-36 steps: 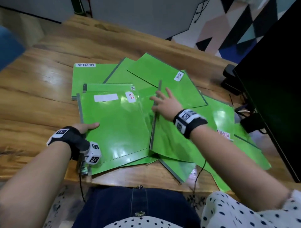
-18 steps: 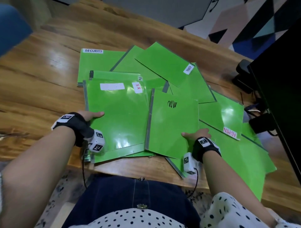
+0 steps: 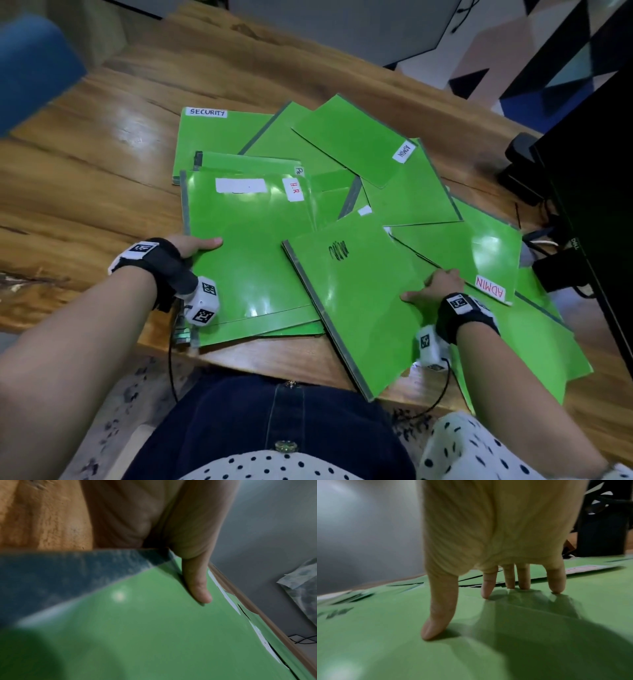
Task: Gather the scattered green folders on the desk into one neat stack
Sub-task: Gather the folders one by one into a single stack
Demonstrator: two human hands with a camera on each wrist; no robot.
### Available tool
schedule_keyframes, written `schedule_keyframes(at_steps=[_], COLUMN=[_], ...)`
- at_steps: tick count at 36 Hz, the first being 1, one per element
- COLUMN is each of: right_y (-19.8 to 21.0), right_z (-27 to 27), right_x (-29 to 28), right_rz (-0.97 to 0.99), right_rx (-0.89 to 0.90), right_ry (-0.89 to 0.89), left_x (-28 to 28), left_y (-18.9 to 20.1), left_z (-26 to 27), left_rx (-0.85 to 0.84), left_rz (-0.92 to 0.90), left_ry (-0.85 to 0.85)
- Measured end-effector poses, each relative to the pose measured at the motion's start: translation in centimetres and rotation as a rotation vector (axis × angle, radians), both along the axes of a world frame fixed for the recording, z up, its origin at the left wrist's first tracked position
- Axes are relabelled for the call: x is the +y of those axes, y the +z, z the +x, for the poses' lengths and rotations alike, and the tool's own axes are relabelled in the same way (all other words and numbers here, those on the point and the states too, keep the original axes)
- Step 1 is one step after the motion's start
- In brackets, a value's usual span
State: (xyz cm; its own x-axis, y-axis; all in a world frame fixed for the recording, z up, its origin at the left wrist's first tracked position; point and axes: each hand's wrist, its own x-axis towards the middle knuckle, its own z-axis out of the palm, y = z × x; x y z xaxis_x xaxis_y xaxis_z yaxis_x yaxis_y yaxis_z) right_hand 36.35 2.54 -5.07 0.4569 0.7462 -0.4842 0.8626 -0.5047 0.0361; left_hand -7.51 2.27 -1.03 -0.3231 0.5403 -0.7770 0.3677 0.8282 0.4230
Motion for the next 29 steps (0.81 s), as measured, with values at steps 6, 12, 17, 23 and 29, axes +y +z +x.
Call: schedule_keyframes(at_steps=[6, 12, 17, 23, 29], right_y=[-0.3, 1.0, 2.3, 4.3, 6.8], right_z=[0.1, -1.1, -2.4, -4.2, -6.4], right_x=[-0.1, -0.8, -0.7, -0.2, 0.3], right_rz=[0.034, 0.103, 0.105, 0.086, -0.033], right_rx=[0.038, 0.253, 0.348, 0.285, 0.062], right_ry=[-0.06, -0.095, -0.104, -0.055, 0.073], left_x=[0.1, 0.0, -0.1, -0.6, -1.0], left_y=[-0.3, -0.3, -0.4, -0.4, -0.7], left_z=[-0.8, -1.9, -3.0, -4.4, -5.0], left_rx=[0.003, 0.006, 0.012, 0.012, 0.016], left_rz=[-0.03, -0.032, -0.031, -0.038, -0.053], left_ry=[-0.006, -0.009, 0.001, 0.035, -0.001])
